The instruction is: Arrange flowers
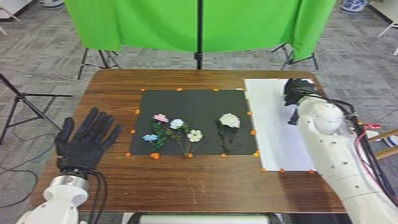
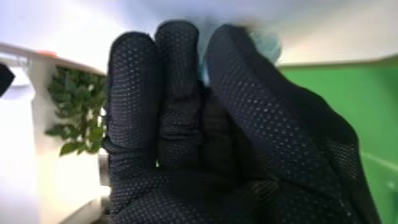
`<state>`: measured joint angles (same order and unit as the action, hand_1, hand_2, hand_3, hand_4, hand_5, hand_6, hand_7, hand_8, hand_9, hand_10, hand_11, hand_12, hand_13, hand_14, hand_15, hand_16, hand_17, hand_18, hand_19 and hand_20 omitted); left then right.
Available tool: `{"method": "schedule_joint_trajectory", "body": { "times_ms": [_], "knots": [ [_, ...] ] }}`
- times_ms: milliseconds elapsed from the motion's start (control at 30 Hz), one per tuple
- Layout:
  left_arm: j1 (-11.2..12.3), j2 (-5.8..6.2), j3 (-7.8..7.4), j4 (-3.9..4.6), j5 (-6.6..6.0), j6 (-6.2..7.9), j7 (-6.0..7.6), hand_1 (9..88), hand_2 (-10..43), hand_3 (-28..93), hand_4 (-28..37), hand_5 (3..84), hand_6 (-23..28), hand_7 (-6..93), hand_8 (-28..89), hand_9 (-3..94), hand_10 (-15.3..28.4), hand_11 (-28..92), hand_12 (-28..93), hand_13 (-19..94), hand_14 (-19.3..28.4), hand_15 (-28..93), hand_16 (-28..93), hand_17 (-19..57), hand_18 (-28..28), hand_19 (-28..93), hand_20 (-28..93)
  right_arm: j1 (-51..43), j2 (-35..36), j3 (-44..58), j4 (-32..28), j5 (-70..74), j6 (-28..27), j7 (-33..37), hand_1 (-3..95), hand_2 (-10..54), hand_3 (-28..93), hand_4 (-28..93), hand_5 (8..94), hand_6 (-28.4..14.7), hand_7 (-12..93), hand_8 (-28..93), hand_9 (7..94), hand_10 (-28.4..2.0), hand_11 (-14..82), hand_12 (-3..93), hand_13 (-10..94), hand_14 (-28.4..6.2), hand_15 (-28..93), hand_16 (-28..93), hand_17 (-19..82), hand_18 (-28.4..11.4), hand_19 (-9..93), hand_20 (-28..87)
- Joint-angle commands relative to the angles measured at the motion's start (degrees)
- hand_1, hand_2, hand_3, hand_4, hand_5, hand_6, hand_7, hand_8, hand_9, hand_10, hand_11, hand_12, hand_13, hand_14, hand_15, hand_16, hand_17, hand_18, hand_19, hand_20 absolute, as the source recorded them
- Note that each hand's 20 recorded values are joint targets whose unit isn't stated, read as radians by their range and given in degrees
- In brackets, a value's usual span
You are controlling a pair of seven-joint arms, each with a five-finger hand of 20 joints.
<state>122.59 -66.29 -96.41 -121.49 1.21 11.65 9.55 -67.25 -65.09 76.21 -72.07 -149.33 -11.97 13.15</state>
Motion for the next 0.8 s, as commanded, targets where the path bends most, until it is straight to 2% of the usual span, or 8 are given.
{"method": "schedule_joint_trajectory", "body": {
  "times_ms": [33, 267, 367, 600, 667, 700, 733, 800],
  "knots": [
    [1.3, -0.55, 0.33, 0.30, 0.11, -0.30, -0.63, 24.4, 12.6, 73, -28.3, 44.4, 8.7, 13.2, -8, 41.3, 15.8, 22, 15, 31, 15.7, 39, -3, -3.8, 15.1, 31, 17, -3.8, 3.7, -1.1, -2.2, 2.5, 4.6, 0.5, 68.9, -9.5, 68, -28, 68.2, 0.5, 43, 4, 78.9, -9.5, 14.8, 46.6, 73, -2.1, 39, 48, 43, -9.8, 91, 3],
    [1.4, -0.99, -0.54, -0.15, -0.01, -0.44, -1.00, 24.5, 12.5, 73, -28.3, 44.4, 8.6, 13.2, -8, 41.1, 15.7, 22, 15, 30, 15.6, 39, -3, -3.9, 15.1, 30, 17, -10.2, 7.3, -2.0, -18.4, 11.7, 5.2, 4.9, 66.6, -9.5, 71, -28, 68.7, 0.4, 45, 6, 79.7, -9.9, 15.0, 48.4, 73, -3.3, 39, 49, 42, -11.9, 90, 6],
    [0.8, -1.26, -0.65, 0.07, 0.11, -0.58, -1.46, 24.4, 12.5, 73, -28.3, 44.4, 8.6, 13.2, -8, 41.0, 15.7, 22, 15, 30, 15.6, 38, -3, -3.9, 15.1, 30, 17, -13.6, 8.5, -3.1, -26.0, 11.7, 3.0, 4.0, 66.0, -9.5, 73, -28, 68.2, 0.2, 46, 7, 79.2, -10.0, 15.5, 48.9, 72, -3.5, 40, 48, 42, -12.5, 91, 6],
    [0.4, -1.29, -0.46, 0.33, 0.27, -0.66, -0.65, 24.2, 12.1, 73, -28.3, 44.2, 8.5, 13.2, -8, 40.7, 15.5, 22, 15, 30, 15.3, 38, -3, -3.7, 14.9, 30, 17, -23.5, 8.7, -2.4, -36.8, 10.1, 4.0, -2.1, 65.4, -9.5, 73, -28, 65.9, 0.2, 47, 8, 77.5, -9.5, 16.0, 48.4, 70, -3.8, 41, 47, 39, -14.2, 90, 9],
    [0.2, -1.35, -0.48, 0.25, 0.07, -0.28, -0.41, 24.1, 12.0, 73, -28.3, 44.2, 8.5, 13.3, -8, 40.6, 15.4, 22, 15, 30, 15.3, 38, -3, -3.7, 14.9, 29, 17, -25.5, 8.4, -1.8, -39.1, 10.5, 1.9, -3.5, 64.0, -9.5, 73, -28, 65.8, 0.4, 47, 8, 77.3, -9.5, 16.2, 48.0, 70, -3.9, 41, 47, 40, -14.9, 85, 16],
    [0.1, -1.39, -0.41, 0.07, -0.45, 0.15, -0.04, 24.1, 12.0, 73, -28.3, 44.2, 8.5, 13.3, -8, 40.6, 15.4, 22, 15, 30, 15.2, 38, -3, -3.7, 14.8, 29, 17, -26.6, 8.2, -1.6, -40.2, 11.1, 1.2, -4.0, 61.6, -9.5, 73, -28, 65.5, 0.0, 47, 7, 77.0, -9.7, 16.1, 47.3, 69, -4.6, 42, 46, 42, -15.8, 75, 24],
    [0.0, -1.54, -0.48, 0.10, -0.78, -0.46, 0.00, 24.1, 12.0, 73, -28.3, 44.2, 8.4, 13.3, -8, 40.6, 15.4, 22, 15, 30, 15.2, 38, -3, -3.6, 14.8, 29, 17, -27.6, 8.0, -1.4, -41.0, 11.1, 0.7, -4.4, 60.3, -9.5, 72, -28, 65.4, -0.3, 46, 7, 76.7, -10.0, 15.8, 46.8, 69, -5.0, 42, 46, 42, -16.3, 70, 28],
    [0.2, -1.48, -0.62, -0.15, -1.09, -0.63, 0.06, 24.1, 12.0, 73, -28.3, 44.3, 8.4, 13.5, -8, 40.8, 15.4, 22, 15, 30, 15.2, 38, -3, -3.6, 14.8, 29, 17, -28.9, 7.3, -1.6, -41.7, 9.7, 0.2, -4.9, 60.0, -9.5, 72, -28, 65.3, -0.4, 46, 7, 76.5, -10.1, 15.7, 46.7, 69, -5.0, 42, 45, 42, -16.7, 70, 29]
  ]
}}
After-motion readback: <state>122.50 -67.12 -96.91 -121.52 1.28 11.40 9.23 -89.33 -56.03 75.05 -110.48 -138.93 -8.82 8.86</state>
